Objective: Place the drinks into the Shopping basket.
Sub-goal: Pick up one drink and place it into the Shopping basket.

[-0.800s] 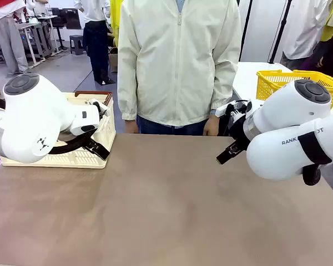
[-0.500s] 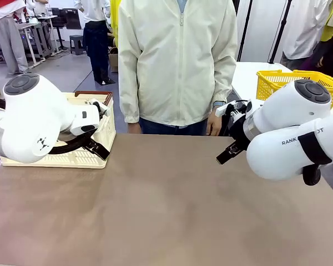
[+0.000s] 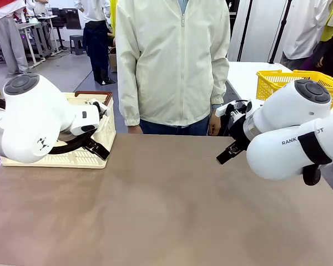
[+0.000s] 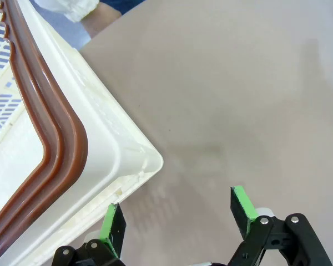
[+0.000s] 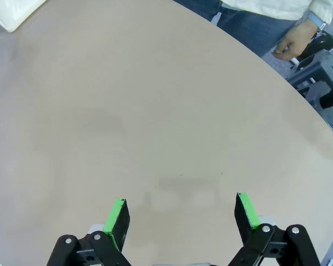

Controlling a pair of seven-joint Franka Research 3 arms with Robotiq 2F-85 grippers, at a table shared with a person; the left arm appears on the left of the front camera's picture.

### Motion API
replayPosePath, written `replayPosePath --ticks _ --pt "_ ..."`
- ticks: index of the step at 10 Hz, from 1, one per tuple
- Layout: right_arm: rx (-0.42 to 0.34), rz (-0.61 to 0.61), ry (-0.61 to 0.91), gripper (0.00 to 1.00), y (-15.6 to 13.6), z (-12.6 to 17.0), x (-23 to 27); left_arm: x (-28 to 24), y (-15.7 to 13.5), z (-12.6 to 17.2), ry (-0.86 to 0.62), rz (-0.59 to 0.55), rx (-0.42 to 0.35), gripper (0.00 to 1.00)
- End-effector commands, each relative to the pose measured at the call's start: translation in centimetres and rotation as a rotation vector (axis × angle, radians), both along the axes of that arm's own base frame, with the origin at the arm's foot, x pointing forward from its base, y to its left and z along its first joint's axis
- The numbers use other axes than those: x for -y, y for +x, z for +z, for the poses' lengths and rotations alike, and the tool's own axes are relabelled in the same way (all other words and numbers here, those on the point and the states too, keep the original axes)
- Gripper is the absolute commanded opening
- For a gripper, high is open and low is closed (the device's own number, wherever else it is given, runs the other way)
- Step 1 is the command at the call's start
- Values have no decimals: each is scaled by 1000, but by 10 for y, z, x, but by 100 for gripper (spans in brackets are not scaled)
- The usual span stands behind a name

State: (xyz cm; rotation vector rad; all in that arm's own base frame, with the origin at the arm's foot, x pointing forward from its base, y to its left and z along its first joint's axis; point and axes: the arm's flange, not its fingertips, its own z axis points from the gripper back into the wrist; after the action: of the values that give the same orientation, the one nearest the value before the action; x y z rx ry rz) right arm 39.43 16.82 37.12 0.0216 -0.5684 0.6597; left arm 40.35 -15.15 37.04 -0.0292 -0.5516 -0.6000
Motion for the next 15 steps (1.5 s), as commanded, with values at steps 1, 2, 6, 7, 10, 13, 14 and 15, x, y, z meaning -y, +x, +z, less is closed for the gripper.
replayPosePath --ticks 1,2,6,7,10,13,14,15 --pt "0 0 0 100 0 0 0 0 0 0 0 0 0 100" --pt "0 0 0 100 0 0 0 0 0 0 0 0 0 100" --pt "-471 -109 294 100 -18 18 8 -5 -32 31 -284 -123 -578 100" --pt "-558 -320 441 100 -26 32 13 -6 -46 46 -338 -9 -744 100" --pt "-674 -249 912 100 -87 105 105 -113 -85 124 -790 -24 -626 100" --pt "-348 -405 1331 100 -176 134 252 -304 -137 133 -1218 220 -387 100" --pt "-289 -449 1454 100 -201 121 291 -362 -154 106 -1357 377 -326 100" --pt "-256 -525 1532 100 -218 103 320 -402 -173 83 -1483 462 -274 100"
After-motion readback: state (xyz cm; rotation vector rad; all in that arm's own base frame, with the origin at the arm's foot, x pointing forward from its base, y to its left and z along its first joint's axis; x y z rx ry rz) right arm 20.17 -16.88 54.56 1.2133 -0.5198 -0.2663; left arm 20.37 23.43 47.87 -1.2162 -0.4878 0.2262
